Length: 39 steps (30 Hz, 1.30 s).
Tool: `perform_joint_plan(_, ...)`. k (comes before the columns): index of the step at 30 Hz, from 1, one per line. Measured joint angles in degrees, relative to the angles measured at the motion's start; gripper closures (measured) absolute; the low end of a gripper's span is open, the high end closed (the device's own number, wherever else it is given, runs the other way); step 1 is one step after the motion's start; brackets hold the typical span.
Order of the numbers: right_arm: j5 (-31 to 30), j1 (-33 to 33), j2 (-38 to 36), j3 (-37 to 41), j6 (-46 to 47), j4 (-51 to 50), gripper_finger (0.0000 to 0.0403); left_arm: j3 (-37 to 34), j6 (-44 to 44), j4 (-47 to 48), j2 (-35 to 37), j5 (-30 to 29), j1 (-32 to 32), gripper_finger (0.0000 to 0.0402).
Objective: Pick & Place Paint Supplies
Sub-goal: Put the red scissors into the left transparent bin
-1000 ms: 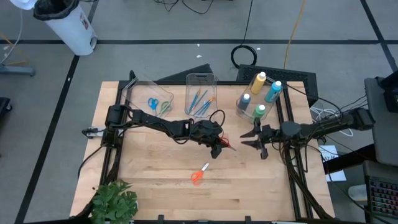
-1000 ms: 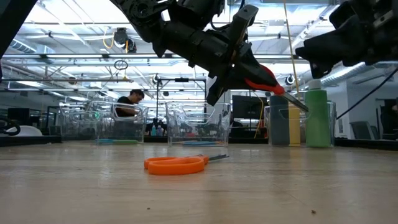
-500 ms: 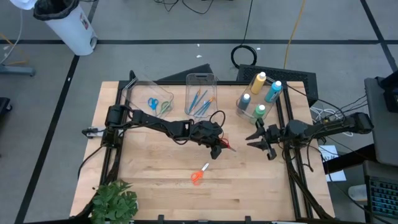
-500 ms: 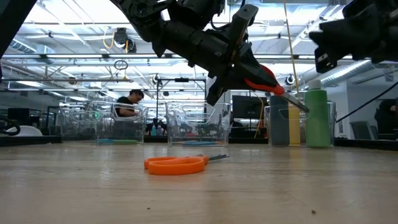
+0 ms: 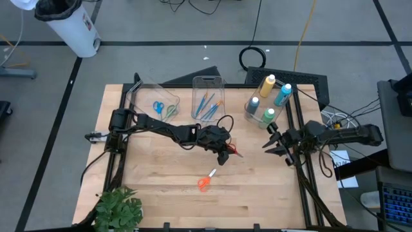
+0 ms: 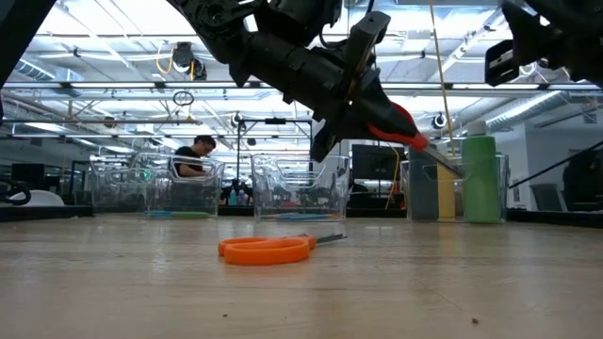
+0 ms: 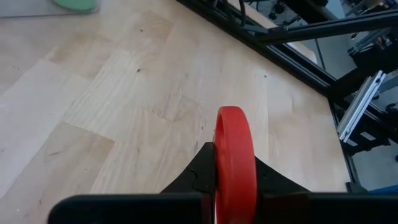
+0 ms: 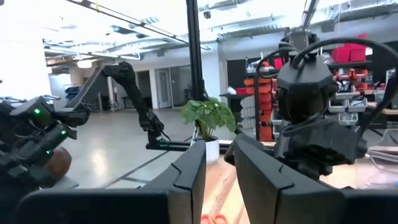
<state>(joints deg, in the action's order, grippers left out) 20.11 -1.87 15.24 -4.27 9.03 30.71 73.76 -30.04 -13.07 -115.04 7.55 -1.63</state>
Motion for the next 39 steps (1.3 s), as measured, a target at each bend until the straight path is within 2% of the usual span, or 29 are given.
perform_joint_plan(15,1.13,1.21,-14.95,0.09,0.58,-11.59,0.0361,0.00,-0.07,0.01,0.00,0.00,0.00,0.0379)
perform_joint_plan(25,0.54,1.21,-15.03,0.11,-0.31,-13.07,0.0381,0.00,-0.20,0.16,0.00,0.02,0.00,0.0379)
perform_joint_plan(33,-4.15,1.18,-14.99,0.11,-1.48,-19.36,0.0395,0.00,-0.20,-0.33,0.00,0.00,0.00,0.0379)
perform_joint_plan(39,-10.46,1.18,-14.99,0.11,-1.87,-24.12,0.0401,0.00,-0.24,-0.67,0.00,-0.04,0.00,0.0379)
